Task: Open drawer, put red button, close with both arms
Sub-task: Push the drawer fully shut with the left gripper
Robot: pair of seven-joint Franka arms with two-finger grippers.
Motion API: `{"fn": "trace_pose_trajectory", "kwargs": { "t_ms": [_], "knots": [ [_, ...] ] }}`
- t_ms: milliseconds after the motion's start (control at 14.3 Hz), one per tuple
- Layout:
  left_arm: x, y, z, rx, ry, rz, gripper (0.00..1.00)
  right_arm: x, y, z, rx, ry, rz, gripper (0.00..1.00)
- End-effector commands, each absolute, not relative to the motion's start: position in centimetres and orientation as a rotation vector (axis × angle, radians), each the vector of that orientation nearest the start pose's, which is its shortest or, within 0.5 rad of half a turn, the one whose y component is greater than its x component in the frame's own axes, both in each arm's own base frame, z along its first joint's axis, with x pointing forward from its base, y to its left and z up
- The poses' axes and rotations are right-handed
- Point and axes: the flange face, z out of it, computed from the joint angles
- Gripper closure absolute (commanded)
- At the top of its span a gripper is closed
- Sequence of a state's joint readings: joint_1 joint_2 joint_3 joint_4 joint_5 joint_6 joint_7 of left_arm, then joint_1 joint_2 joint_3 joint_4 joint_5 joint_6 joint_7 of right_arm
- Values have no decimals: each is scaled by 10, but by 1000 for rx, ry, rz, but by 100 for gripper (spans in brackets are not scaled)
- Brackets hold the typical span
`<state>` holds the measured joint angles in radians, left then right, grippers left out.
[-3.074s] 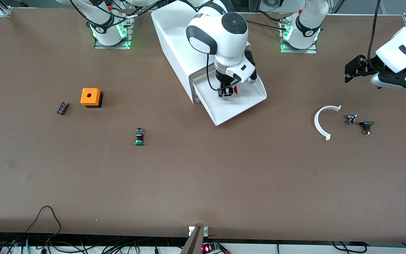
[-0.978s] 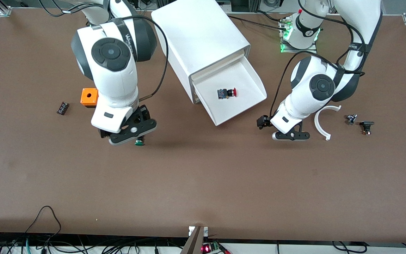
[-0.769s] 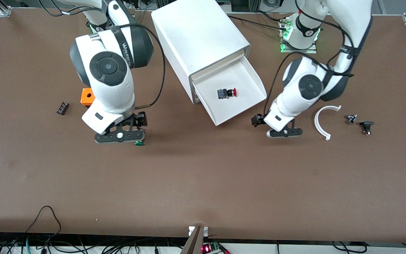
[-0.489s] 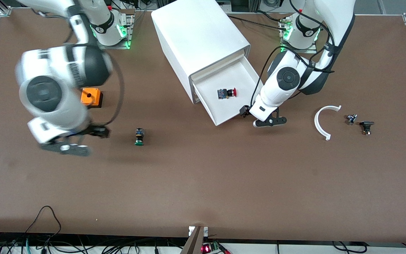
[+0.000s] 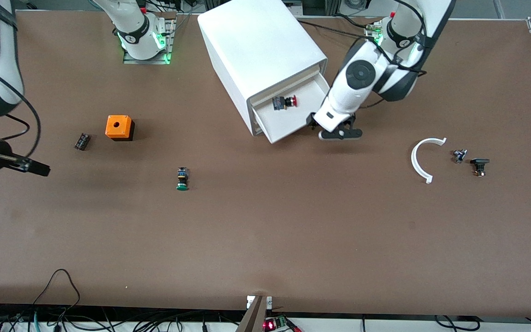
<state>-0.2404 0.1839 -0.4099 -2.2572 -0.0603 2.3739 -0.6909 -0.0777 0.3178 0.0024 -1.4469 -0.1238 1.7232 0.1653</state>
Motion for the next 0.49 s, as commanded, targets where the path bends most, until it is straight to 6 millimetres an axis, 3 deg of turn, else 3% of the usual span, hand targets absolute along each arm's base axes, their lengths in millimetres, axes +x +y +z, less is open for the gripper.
{"fn": "trace_pose_trajectory", "kwargs": {
  "t_ms": [0, 140, 349, 419],
  "knots": [
    [395, -340, 289, -3165, -176, 188, 0, 630, -87, 528, -3186, 275, 4, 0],
    [382, -353, 289, -3161, -190, 195, 0, 622, -100, 542, -3158, 264, -15, 0],
    [354, -378, 289, -3157, -178, 210, 0, 606, -88, 562, -3164, 231, 13, 0],
    [351, -380, 290, -3155, -170, 213, 0, 601, -83, 557, -3166, 216, 25, 0]
  ]
}}
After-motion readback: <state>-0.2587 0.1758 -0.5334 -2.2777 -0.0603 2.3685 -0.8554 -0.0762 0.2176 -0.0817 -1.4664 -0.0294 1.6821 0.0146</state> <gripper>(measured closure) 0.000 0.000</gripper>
